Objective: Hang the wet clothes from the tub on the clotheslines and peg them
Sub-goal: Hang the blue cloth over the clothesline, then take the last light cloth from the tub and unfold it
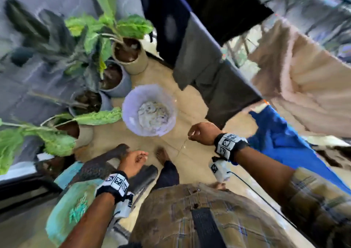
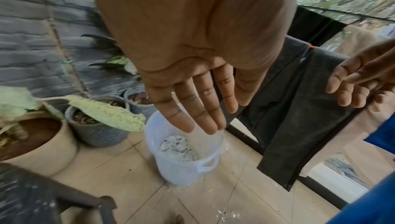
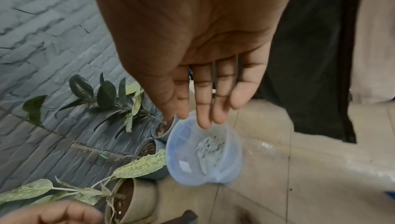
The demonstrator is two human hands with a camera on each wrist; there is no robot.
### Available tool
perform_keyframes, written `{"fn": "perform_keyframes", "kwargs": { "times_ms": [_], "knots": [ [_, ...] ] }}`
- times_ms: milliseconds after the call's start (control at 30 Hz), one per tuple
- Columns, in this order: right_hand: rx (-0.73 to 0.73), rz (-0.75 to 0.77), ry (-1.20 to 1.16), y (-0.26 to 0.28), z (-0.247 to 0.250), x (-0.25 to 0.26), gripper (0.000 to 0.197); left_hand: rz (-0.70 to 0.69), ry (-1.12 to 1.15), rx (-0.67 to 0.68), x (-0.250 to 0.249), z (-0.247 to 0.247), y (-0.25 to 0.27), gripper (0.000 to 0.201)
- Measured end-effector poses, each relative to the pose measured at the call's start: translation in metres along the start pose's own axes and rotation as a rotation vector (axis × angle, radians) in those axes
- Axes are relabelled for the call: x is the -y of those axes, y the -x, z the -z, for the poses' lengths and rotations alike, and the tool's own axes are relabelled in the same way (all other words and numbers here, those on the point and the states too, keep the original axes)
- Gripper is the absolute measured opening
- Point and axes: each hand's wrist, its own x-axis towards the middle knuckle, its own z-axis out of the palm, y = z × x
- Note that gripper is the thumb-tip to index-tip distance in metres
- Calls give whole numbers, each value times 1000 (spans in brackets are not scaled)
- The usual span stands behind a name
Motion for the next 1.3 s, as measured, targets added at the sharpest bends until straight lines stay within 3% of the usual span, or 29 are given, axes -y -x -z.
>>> {"fn": "perform_keyframes", "kwargs": {
  "times_ms": [200, 367, 433, 567, 767, 867, 1033, 1233, 1300],
  "knots": [
    [141, 8, -19, -81, -4, 69, 21, 122, 161, -63, 95, 40, -50, 22],
    [188, -40, -74, -157, -7, 97, 1, 216, 277, -93, 107, 65, -94, 21],
    [221, -29, -128, -198, -12, 103, 9, 261, 293, -95, 109, 73, -120, 22],
    [236, -21, -182, -287, -31, 103, 12, 262, 267, -137, 84, 96, -164, 9],
    [223, -41, -222, -425, -77, 73, 20, 276, 242, -212, 130, 92, -266, 19],
    [206, -40, -180, -481, -105, 57, 12, 247, 226, -208, 157, 83, -300, 41],
    [150, -140, -230, -560, -151, 30, 43, 209, 240, -180, 190, 67, -331, 80],
    [24, -121, -156, -625, -186, 20, 73, 162, 201, -256, 198, 60, -346, 86],
    [3, -93, -188, -642, -197, 18, 72, 138, 205, -252, 201, 60, -348, 87]
  ]
}}
